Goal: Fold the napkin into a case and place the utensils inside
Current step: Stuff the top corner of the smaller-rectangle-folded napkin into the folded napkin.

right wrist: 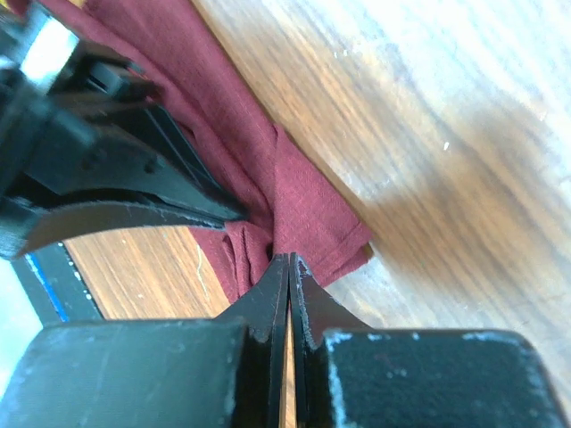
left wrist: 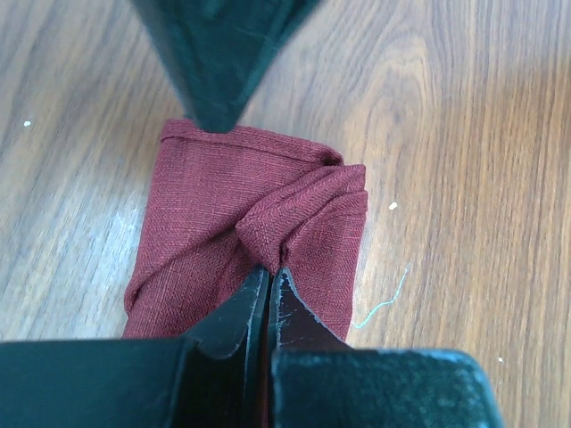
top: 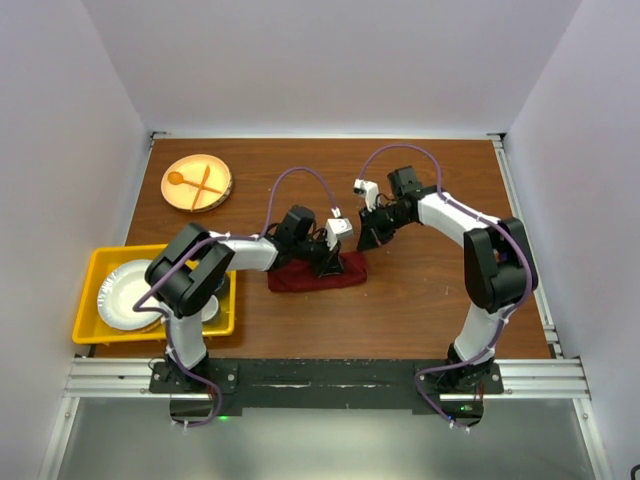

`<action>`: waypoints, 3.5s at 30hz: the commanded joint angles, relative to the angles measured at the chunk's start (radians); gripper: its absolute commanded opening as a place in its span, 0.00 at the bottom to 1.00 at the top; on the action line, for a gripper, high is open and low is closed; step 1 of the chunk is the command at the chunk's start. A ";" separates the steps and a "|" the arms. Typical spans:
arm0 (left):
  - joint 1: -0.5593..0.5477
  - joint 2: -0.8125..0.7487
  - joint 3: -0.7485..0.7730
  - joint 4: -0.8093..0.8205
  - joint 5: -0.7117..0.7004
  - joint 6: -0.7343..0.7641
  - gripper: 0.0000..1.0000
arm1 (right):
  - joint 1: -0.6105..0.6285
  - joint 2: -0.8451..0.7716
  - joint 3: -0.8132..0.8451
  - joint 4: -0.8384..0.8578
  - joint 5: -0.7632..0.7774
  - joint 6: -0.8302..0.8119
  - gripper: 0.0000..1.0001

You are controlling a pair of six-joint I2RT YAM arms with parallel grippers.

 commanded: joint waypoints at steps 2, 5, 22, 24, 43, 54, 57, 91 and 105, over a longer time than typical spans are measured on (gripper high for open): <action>-0.014 -0.050 -0.087 0.090 -0.051 -0.075 0.00 | 0.039 -0.032 -0.032 0.045 0.070 0.038 0.00; -0.019 -0.047 -0.102 0.113 -0.056 -0.084 0.00 | 0.062 -0.024 -0.041 0.055 0.086 0.053 0.00; -0.008 -0.001 -0.108 0.148 -0.020 -0.205 0.00 | 0.149 -0.075 -0.182 0.244 0.195 0.098 0.18; -0.008 0.006 -0.098 0.141 -0.014 -0.204 0.00 | 0.157 -0.084 -0.202 0.273 0.202 0.107 0.23; 0.018 0.032 -0.070 0.093 0.015 -0.268 0.00 | 0.206 -0.141 -0.176 0.250 0.354 0.064 0.00; 0.035 0.051 -0.065 0.092 0.033 -0.285 0.00 | 0.234 -0.127 -0.171 0.218 0.339 0.041 0.39; 0.041 0.054 -0.070 0.092 0.033 -0.293 0.00 | 0.240 -0.116 -0.188 0.232 0.368 0.033 0.41; 0.063 0.032 -0.170 0.225 0.019 -0.342 0.00 | 0.156 -0.216 -0.220 0.230 0.302 0.184 0.17; 0.072 0.062 -0.179 0.263 0.029 -0.391 0.00 | 0.182 -0.150 -0.266 0.276 0.347 0.191 0.09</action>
